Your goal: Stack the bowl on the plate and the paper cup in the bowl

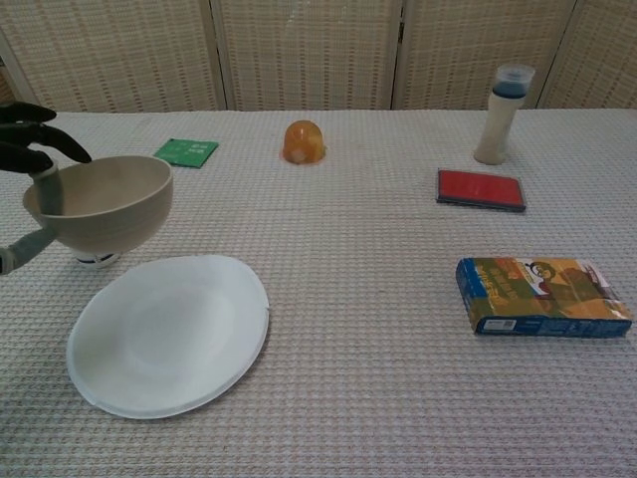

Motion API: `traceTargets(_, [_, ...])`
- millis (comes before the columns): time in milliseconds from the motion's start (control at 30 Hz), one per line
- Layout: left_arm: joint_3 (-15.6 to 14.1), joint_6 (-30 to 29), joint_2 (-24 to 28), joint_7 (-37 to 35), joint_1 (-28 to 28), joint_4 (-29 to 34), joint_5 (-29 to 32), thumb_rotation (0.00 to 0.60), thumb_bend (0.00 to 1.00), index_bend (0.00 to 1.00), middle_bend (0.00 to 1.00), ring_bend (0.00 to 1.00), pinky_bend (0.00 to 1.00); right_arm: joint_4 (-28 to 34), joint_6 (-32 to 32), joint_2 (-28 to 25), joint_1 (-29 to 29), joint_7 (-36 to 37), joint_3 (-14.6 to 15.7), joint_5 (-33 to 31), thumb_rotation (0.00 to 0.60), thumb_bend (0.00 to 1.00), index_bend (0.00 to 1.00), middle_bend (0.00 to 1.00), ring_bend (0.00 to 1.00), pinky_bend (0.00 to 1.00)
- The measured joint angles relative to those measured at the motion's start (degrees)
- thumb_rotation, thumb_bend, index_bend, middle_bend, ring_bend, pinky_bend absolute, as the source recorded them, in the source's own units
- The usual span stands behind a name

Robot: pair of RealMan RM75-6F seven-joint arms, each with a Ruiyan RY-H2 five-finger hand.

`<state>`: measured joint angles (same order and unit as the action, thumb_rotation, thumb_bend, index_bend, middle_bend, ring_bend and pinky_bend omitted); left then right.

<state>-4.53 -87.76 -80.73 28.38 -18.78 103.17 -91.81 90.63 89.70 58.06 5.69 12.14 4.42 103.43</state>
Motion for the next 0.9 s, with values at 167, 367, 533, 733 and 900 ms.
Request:
traceTargets(167, [-0.31,1.17,-2.23,-2.66,0.97,-3.14,-0.38,0.600,0.45,0.60,0.25,0.04,0.24,-0.15,0.15,-0.06,-0.03,0.16,0.10,0.11,0.600,0.15,0.10,0.03,0.00,0.00])
traceTargets(367, [-0.79,1.67,-4.58,-5.56,2.24,-5.90,-1.74,0.600,0.45,0.60,0.25,0.05,0.24,-0.33,0.83,-0.11,-0.27,0.30,0.26,0.53,0.600,0.15,0.10,0.03,0.00,0.00])
traceTargets(533, [-0.88,2.41,-6.53,-6.93,2.81,-8.25,-2.69,0.600,0.45,0.60,0.26,0.05,0.24,-0.59,1.19,-0.13,-0.33,0.54,0.48,1.15,0.600,0.15,0.09,0.03,0.00,0.00])
traceTargets(733, [-0.03,3.94,-8.27,-9.06,2.98,-10.84,-2.05,0.600,0.45,0.60,0.26,0.05,0.24,-0.86,1.45,-0.19,-0.35,0.94,0.56,1.24,0.600,0.15,0.09,0.03,0.00,0.00])
traceTargets(900, [0.62,5.30,-9.59,-11.68,2.93,-13.37,-1.35,0.600,0.45,0.60,0.26,0.05,0.24,-1.06,1.62,-0.30,-0.31,1.48,0.57,1.28,0.600,0.15,0.09,0.03,0.00,0.00])
